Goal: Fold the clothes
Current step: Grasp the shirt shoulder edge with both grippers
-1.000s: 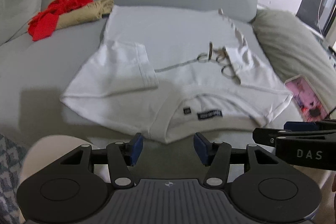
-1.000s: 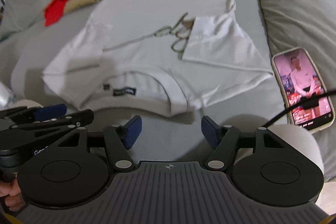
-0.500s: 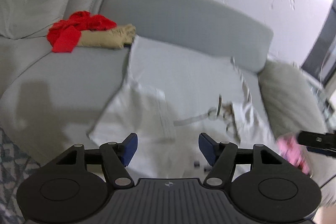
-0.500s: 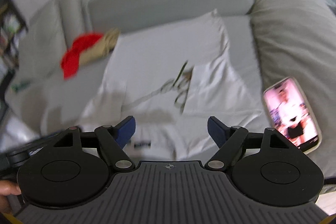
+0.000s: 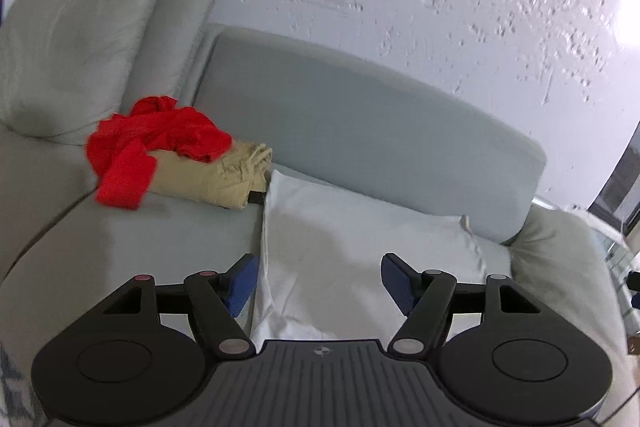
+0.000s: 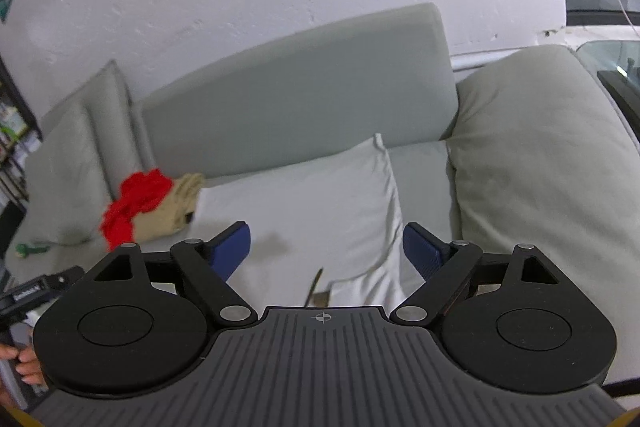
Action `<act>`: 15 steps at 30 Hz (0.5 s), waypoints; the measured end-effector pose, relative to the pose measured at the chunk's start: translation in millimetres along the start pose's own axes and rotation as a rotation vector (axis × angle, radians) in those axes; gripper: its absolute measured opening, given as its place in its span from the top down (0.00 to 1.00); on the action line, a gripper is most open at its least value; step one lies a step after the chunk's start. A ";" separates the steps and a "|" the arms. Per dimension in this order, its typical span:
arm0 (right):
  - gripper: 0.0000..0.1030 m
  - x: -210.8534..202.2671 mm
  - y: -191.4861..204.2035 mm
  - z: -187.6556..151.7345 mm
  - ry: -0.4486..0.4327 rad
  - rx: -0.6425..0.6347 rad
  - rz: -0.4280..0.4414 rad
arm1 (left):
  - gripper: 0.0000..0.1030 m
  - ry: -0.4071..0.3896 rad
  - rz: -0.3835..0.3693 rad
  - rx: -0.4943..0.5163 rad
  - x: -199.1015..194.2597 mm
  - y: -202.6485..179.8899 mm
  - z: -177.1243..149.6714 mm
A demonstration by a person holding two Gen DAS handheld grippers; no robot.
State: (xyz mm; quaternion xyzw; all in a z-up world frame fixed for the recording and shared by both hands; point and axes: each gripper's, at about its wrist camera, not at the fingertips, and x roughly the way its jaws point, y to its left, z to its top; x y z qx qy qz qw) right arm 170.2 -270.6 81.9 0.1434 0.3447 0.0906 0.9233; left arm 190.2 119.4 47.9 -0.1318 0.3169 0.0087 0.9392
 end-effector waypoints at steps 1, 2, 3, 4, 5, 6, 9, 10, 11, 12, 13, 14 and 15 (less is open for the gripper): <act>0.15 15.1 -2.2 3.0 0.014 -0.006 -0.007 | 0.35 0.025 0.004 -0.003 20.4 3.3 1.5; 0.15 32.5 -5.2 4.2 0.037 -0.009 -0.014 | 0.37 0.055 0.018 -0.005 41.4 7.5 2.0; 0.15 53.4 -9.4 4.6 0.067 -0.002 -0.021 | 0.37 0.082 0.040 0.003 64.5 11.4 2.6; 0.16 74.3 -13.6 4.9 0.096 0.005 -0.029 | 0.39 0.105 0.058 0.015 85.5 14.7 3.3; 0.17 95.3 -17.9 5.4 0.126 0.012 -0.036 | 0.42 0.123 0.067 0.032 106.0 18.6 4.8; 0.18 117.1 -22.6 6.4 0.154 0.019 -0.040 | 0.44 0.139 0.073 0.048 126.5 22.6 6.4; 0.27 174.3 -35.1 9.9 0.201 0.035 -0.031 | 0.57 0.131 -0.005 0.049 170.3 39.8 18.3; 0.35 192.6 -39.3 11.4 0.201 0.045 -0.034 | 0.67 0.122 -0.056 0.031 185.1 48.0 25.6; 0.39 208.2 -44.2 13.2 0.192 0.061 -0.024 | 0.67 0.109 -0.086 0.000 199.0 54.9 33.9; 0.43 222.2 -50.0 16.8 0.182 0.085 -0.003 | 0.67 0.095 -0.113 -0.034 212.8 61.5 42.2; 0.44 236.1 -56.2 20.5 0.171 0.111 0.017 | 0.67 0.076 -0.114 -0.060 224.0 65.1 50.5; 0.44 249.3 -64.6 24.8 0.156 0.153 0.033 | 0.65 0.059 -0.103 -0.081 236.0 68.7 58.1; 0.44 261.0 -72.6 28.5 0.140 0.193 0.049 | 0.61 0.052 -0.086 -0.092 249.3 72.1 65.5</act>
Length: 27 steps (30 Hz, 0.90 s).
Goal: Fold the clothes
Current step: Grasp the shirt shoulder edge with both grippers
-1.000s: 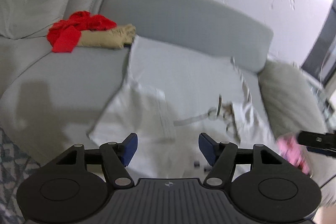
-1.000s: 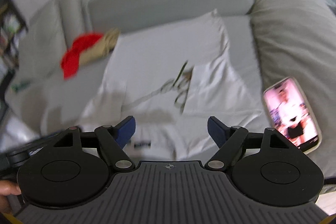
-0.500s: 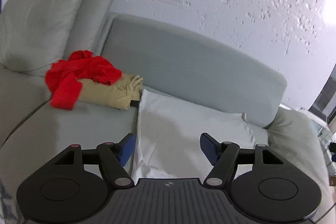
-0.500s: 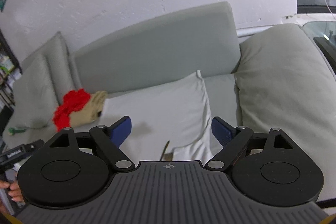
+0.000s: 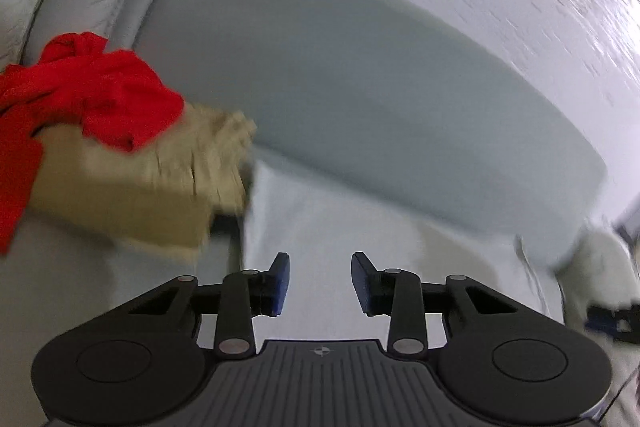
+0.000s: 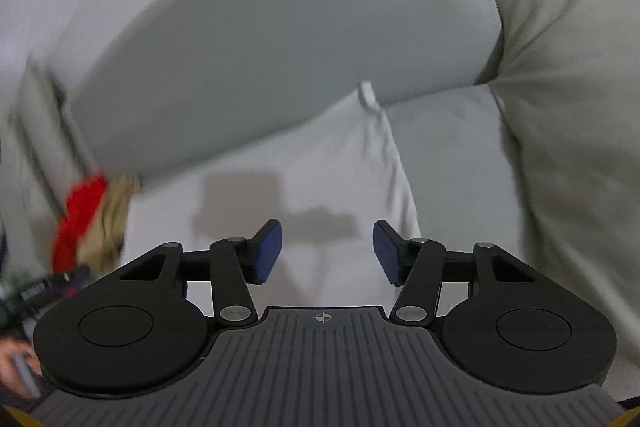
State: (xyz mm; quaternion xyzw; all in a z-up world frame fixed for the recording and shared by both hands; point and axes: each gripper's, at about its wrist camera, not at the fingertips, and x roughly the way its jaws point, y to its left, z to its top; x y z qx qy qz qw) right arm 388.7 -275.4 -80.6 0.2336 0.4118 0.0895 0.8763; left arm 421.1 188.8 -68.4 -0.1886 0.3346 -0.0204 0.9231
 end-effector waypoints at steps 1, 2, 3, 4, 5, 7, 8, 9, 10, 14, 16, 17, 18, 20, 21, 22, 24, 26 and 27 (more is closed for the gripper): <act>0.43 11.2 -8.3 7.4 -0.012 0.042 0.021 | 0.60 -0.002 0.019 -0.004 12.9 3.0 7.6; 0.43 21.4 -15.0 14.3 -0.020 0.077 0.021 | 0.60 0.008 0.036 -0.001 25.7 5.0 14.2; 0.40 31.6 -21.8 21.1 -0.029 0.111 0.020 | 0.60 0.030 0.067 0.005 41.2 7.1 21.0; 0.39 41.7 -28.2 27.8 -0.036 0.143 0.020 | 0.60 0.048 0.084 0.010 53.5 9.5 25.1; 0.39 50.6 -33.2 33.7 -0.035 0.159 0.015 | 0.61 0.066 0.098 0.015 65.2 11.9 28.7; 0.39 68.1 -43.1 45.2 -0.032 0.192 0.005 | 0.61 0.096 0.130 0.014 85.3 16.7 33.2; 0.39 74.7 -47.7 48.9 -0.033 0.214 -0.003 | 0.61 0.105 0.134 0.016 92.0 18.4 34.4; 0.39 82.0 -53.3 51.9 -0.034 0.236 -0.010 | 0.61 0.112 0.136 0.019 98.1 19.9 35.4; 0.40 88.6 -57.6 54.4 -0.029 0.246 -0.017 | 0.61 0.120 0.137 0.022 104.2 21.5 36.3; 0.40 101.0 -63.8 63.6 -0.049 0.215 0.007 | 0.62 0.133 0.103 0.058 113.9 19.4 36.2; 0.43 105.8 -65.2 69.6 -0.048 0.188 0.018 | 0.63 0.136 0.086 0.053 116.1 20.7 36.6; 0.43 108.7 -66.3 72.7 -0.044 0.178 0.024 | 0.65 0.134 0.078 0.047 116.7 21.9 36.6; 0.45 112.2 -67.8 75.5 -0.040 0.177 0.036 | 0.65 0.130 0.070 0.041 117.3 23.3 36.6; 0.51 119.3 -68.7 80.6 -0.032 0.169 0.060 | 0.65 0.125 0.058 0.040 118.4 24.7 36.5; 0.55 124.3 -66.1 82.8 -0.023 0.151 0.068 | 0.65 0.123 0.055 0.047 118.9 24.5 36.4; 0.57 129.6 -62.9 85.0 -0.015 0.130 0.075 | 0.66 0.123 0.056 0.069 119.3 22.7 35.9; 0.57 141.8 -49.8 87.2 0.005 0.052 0.047 | 0.70 0.125 0.059 0.129 121.0 16.9 35.0; 0.58 151.9 -37.1 88.0 0.012 -0.018 0.008 | 0.72 0.122 0.069 0.159 122.6 13.9 35.4; 0.58 156.8 -30.8 88.5 0.014 -0.050 -0.010 | 0.74 0.117 0.075 0.159 123.0 13.9 36.2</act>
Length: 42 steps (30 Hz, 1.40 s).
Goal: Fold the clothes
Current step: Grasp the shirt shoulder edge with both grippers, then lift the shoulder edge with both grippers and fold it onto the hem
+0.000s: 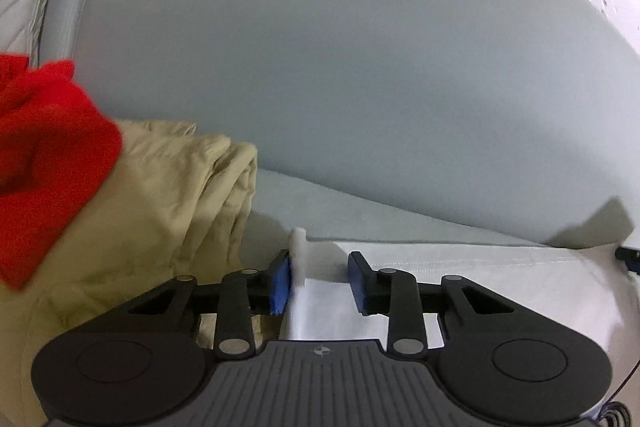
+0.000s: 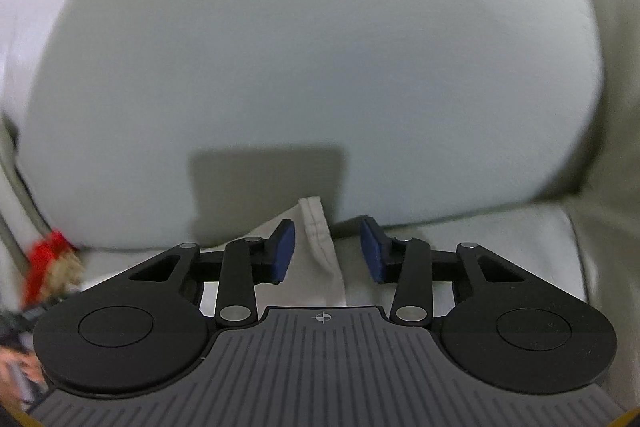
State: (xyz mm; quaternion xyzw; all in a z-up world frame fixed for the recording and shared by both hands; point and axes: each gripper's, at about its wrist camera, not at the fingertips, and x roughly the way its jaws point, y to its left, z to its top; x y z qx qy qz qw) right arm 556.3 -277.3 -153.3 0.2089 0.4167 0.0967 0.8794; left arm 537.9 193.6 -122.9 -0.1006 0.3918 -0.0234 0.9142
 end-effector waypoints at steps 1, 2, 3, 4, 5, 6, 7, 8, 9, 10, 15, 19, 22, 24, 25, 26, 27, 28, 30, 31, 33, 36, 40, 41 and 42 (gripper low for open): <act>0.58 2.9 4.5 0.7 0.002 -0.011 -0.013 | 0.83 -0.005 0.006 0.000 0.4 0.1 0.9; 0.59 4.7 8.1 1.0 0.006 -0.017 -0.023 | 0.97 -0.009 0.007 -0.010 -0.1 1.7 1.3; 0.67 5.1 11.7 0.1 0.005 -0.029 -0.039 | 0.98 -0.014 0.006 -0.020 -1.7 4.0 0.8; 0.89 4.5 15.6 -2.0 0.002 -0.052 -0.057 | 0.98 -0.020 0.004 -0.031 -3.5 6.4 0.2; 0.94 0.9 17.9 -4.1 -0.019 -0.059 -0.052 | 0.98 -0.022 0.004 -0.031 -5.4 7.5 -1.0; 0.94 -2.6 20.1 -6.3 -0.040 -0.067 -0.047 | 0.98 -0.025 0.008 -0.027 -7.8 7.9 -2.5; 0.95 -6.2 22.5 -8.3 -0.061 -0.074 -0.043 | 0.98 -0.033 0.008 -0.030 -12.1 8.9 -4.0; 0.95 -10.1 25.8 -9.5 -0.081 -0.081 -0.048 | 0.98 -0.043 0.007 -0.034 -16.6 9.9 -5.3; 0.95 -13.9 29.0 -10.8 -0.100 -0.087 -0.053 | 0.98 -0.052 0.007 -0.038 -21.1 11.0 -6.7; 0.95 -17.9 32.2 -12.3 -0.110 -0.083 -0.061 | 0.98 -0.060 0.002 -0.050 -26.8 12.4 -7.4; 0.95 -53.5 44.4 -21.5 -0.152 -0.020 -0.080 | 0.98 -0.133 -0.066 -0.096 -84.6 16.0 -16.6; 0.95 -108.5 48.0 -37.2 -0.135 0.066 -0.059 | 0.98 -0.198 -0.163 -0.136 -158.2 14.7 -38.6; 0.95 -159.7 43.7 -63.7 -0.131 0.155 -0.017 | 0.97 -0.215 -0.213 -0.224 -214.3 25.3 -74.5; 0.95 -187.5 36.2 -87.2 -0.117 0.218 -0.005 | 0.97 -0.134 -0.125 -0.220 -236.7 28.9 -104.1; 0.95 -198.3 29.8 -99.6 -0.098 0.244 -0.010 | 0.97 -0.061 -0.057 -0.184 -241.0 23.4 -118.8; 0.96 -203.1 19.6 -110.3 -0.042 0.242 -0.052 | 0.97 -0.010 -0.032 -0.170 -243.2 17.1 -131.2; 0.96 -205.2 24.9 -135.8 0.019 0.259 -0.090 | 0.97 0.027 -0.016 -0.155 -252.7 13.8 -146.1; 0.96 -209.6 20.0 -153.6 0.060 0.304 -0.109 | 0.97 0.029 -0.002 -0.131 -263.3 7.6 -153.4; 0.96 -223.7 19.4 -176.7 0.076 0.327 -0.127 | 0.97 0.019 0.026 -0.078 -284.3 -6.1 -165.2; 0.96 -236.2 22.7 -187.9 0.058 0.323 -0.125 | 0.97 0.014 0.039 -0.052 -294.8 -12.9 -171.1; 0.96 -256.8 25.6 -200.1 0.032 0.324 -0.107 | 0.97 0.010 0.072 -0.022 -312.8 -26.0 -186.8; 0.96 -288.6 19.2 -205.4 0.013 0.287 -0.119 | 0.97 0.045 0.129 0.016 -320.9 -41.7 -203.3; 0.96 -301.7 5.4 -230.0 0.042 0.265 -0.150 | 0.97 0.076 0.176 0.062 -320.5 -48.0 -231.3; 0.96 -302.4 -2.6 -233.5 0.047 0.268 -0.152 | 0.97 0.080 0.183 0.071 -320.5 -48.7 -237.1; 0.96 -303.6 -9.8 -237.4 0.051 0.272 -0.153 | 0.97 0.081 0.182 0.073 -327.4 -51.8 -241.2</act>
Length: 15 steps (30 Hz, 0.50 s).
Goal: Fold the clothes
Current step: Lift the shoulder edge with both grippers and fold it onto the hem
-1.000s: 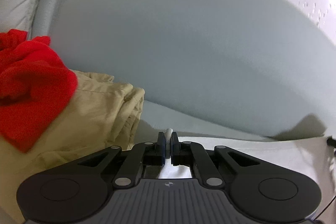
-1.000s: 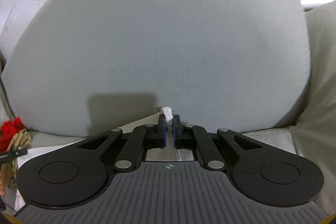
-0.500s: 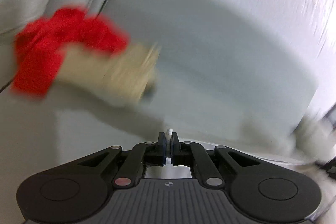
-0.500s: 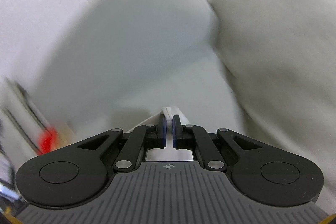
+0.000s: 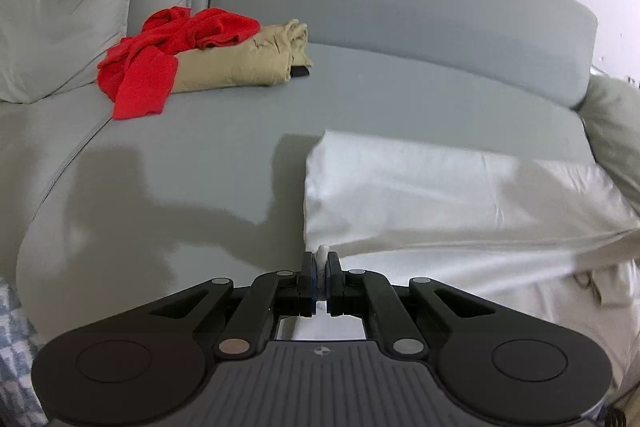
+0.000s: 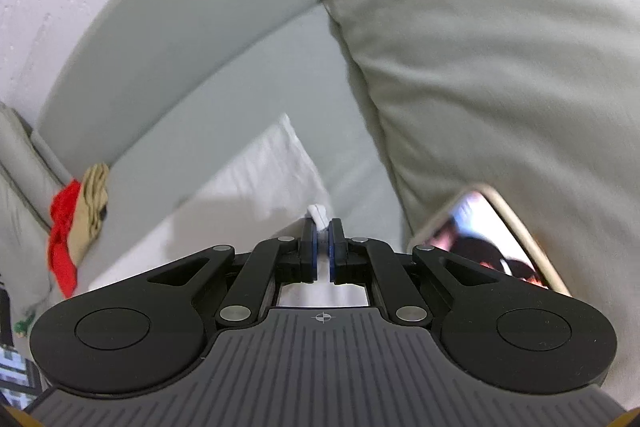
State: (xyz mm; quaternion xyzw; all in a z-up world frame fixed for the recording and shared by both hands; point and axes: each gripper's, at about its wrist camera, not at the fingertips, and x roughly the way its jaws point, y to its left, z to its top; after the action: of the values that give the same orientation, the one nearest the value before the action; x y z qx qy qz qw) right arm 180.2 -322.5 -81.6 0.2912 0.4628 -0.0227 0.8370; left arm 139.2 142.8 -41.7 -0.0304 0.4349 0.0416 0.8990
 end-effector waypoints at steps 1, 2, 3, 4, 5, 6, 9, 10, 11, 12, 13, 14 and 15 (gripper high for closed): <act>0.96 -2.6 -4.4 -5.1 0.000 0.006 0.000 | 0.97 0.000 -0.003 -0.002 -0.2 1.3 -1.0; 0.96 -3.7 -7.7 -7.9 -0.003 0.014 0.002 | 0.97 0.000 -0.005 -0.004 0.6 3.5 -0.9; 0.96 -5.3 -11.0 -11.2 -0.004 0.019 0.004 | 0.97 -0.001 -0.007 -0.005 1.4 5.7 -0.8; 0.96 -7.0 -14.2 -14.5 -0.005 0.024 0.005 | 0.97 -0.002 -0.008 -0.007 2.2 7.8 -0.7; 0.96 -8.5 -17.1 -17.6 -0.006 0.028 0.006 | 0.97 -0.001 -0.010 -0.013 -0.4 8.9 -2.7; 0.96 -9.9 -17.9 -19.2 -0.010 0.028 0.001 | 0.97 -0.001 -0.012 -0.020 -3.5 9.8 -5.1; 0.96 -19.9 -20.4 -24.1 -0.035 0.036 -0.009 | 0.97 -0.001 -0.021 -0.040 -13.7 12.9 -14.4; 0.96 -24.6 -21.3 -26.0 -0.044 0.039 -0.010 | 0.97 -0.003 -0.024 -0.043 -15.2 13.9 -16.5; 0.96 -29.4 -21.5 -28.1 -0.050 0.036 -0.011 | 0.97 -0.004 -0.027 -0.045 -16.5 14.8 -18.4; 0.96 -34.1 -21.7 -30.2 -0.055 0.032 -0.013 | 0.97 0.003 -0.022 -0.044 -15.8 14.9 -20.5; 0.96 -37.0 -21.9 -32.5 -0.058 0.023 -0.019 | 0.97 0.011 -0.016 -0.043 -14.8 15.0 -22.5; 0.96 -35.9 -21.7 -33.6 -0.050 0.010 -0.024 | 0.95 0.042 0.002 -0.035 -11.0 13.9 -24.5; 0.95 -31.5 -21.3 -34.9 -0.019 -0.012 -0.030 | 0.93 0.078 0.023 -0.025 -6.6 12.6 -26.5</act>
State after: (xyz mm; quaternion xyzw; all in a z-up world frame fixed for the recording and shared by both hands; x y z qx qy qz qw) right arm 129.1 -329.7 -80.8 0.2791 0.4593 -0.0356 0.8425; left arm 113.2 152.6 -53.1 -0.0383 0.4694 0.0564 0.8803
